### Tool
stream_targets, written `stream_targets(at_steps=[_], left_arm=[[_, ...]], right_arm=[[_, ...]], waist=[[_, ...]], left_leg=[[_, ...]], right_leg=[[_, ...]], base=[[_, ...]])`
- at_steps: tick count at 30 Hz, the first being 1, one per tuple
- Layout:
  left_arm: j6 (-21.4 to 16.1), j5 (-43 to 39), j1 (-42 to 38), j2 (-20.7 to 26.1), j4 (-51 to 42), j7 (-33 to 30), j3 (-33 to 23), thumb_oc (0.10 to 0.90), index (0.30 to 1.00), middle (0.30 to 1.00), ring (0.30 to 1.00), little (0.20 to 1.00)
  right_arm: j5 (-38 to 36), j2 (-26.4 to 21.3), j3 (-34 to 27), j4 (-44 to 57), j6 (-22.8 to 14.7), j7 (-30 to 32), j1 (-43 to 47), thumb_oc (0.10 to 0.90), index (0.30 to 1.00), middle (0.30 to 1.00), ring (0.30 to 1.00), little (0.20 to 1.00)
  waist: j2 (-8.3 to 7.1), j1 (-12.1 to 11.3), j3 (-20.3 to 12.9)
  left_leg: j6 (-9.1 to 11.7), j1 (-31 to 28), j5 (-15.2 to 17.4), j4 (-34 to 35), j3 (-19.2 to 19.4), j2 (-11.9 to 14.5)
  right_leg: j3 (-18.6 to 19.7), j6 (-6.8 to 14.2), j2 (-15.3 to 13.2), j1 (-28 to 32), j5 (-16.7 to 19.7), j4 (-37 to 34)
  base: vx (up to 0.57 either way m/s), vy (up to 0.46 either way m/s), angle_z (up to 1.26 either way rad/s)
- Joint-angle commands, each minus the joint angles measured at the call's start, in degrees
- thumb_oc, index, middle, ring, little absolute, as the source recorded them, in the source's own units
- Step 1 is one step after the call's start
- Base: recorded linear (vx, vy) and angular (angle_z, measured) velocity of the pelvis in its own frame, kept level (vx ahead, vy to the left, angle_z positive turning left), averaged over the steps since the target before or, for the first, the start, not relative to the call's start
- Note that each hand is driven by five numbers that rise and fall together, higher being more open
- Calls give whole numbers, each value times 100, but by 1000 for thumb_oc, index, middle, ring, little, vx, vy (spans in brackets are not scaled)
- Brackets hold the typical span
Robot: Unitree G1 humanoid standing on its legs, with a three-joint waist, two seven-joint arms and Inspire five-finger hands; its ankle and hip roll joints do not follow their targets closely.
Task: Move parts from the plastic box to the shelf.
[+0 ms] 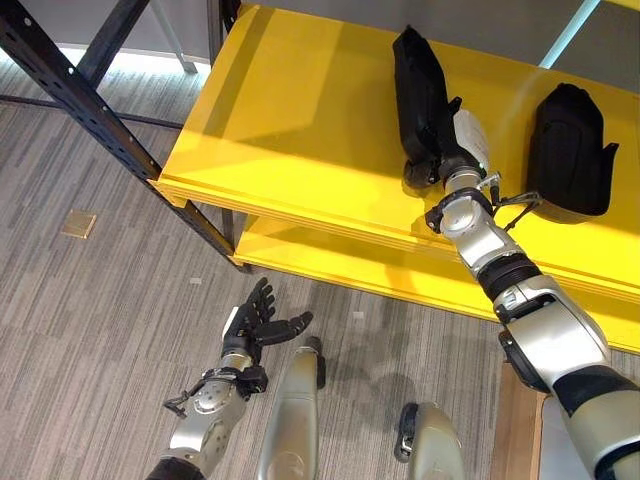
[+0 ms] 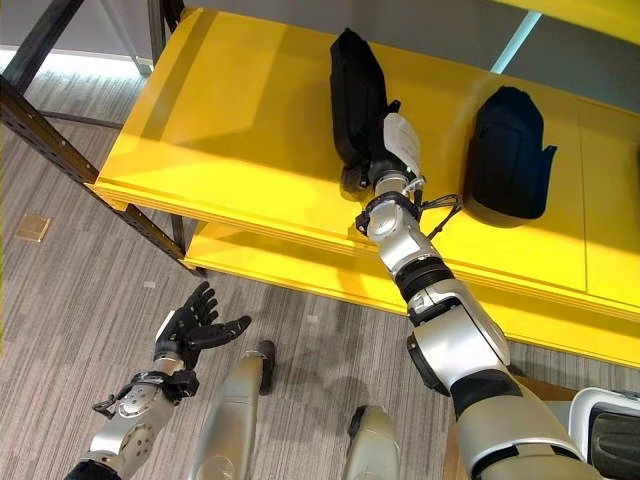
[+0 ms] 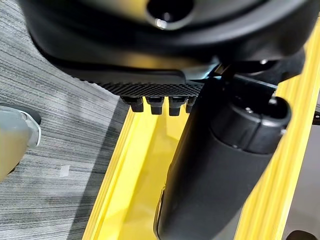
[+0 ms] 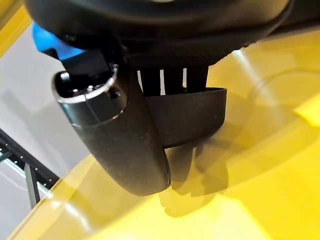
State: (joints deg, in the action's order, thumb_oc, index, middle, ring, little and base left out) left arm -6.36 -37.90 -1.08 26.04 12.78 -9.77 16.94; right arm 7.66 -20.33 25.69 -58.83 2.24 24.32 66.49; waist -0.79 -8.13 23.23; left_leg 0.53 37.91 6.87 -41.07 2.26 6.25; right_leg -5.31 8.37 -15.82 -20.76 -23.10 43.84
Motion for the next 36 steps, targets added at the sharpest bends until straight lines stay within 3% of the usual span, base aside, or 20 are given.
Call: stream_targets(at_steps=[1, 19, 27, 36], left_arm=[[-481, 4, -166, 104, -580, -76, 167, 900, 1000, 1000, 1000, 1000], [-493, 85, -190, 9, -504, -234, 149, 900, 1000, 1000, 1000, 1000], [-448, 175, -63, -104, -478, -300, 55, 900, 1000, 1000, 1000, 1000], [-409, 252, 18, -137, -503, -352, 16, 900, 1000, 1000, 1000, 1000]], right_arm=[[-143, -162, -380, -36, -6, 474, 179, 400, 300, 300, 300, 300], [509, 29, -576, 1192, 103, 787, -623, 400, 300, 300, 300, 300], [915, 177, -683, 2260, 86, 679, -1463, 400, 300, 300, 300, 300], [1011, 315, -783, 2658, 49, 681, -1922, 400, 300, 300, 300, 300]], waist=[[222, -36, -182], [287, 88, -136], [240, 217, -140], [208, 282, -155]], left_leg=[[251, -61, 567, -473, -525, 461], [286, 18, 553, -526, -551, 498], [297, 17, 556, -490, -537, 531], [327, 53, 531, -486, -540, 567]], right_leg=[[-50, -233, 65, -192, 639, -194], [-52, -264, 65, -360, 536, 3], [-49, -273, 60, -377, 511, 15], [-57, -288, 81, -458, 494, 70]], base=[[0, 0, 0], [-2, -3, 1], [3, -2, -1], [0, 0, 0]])
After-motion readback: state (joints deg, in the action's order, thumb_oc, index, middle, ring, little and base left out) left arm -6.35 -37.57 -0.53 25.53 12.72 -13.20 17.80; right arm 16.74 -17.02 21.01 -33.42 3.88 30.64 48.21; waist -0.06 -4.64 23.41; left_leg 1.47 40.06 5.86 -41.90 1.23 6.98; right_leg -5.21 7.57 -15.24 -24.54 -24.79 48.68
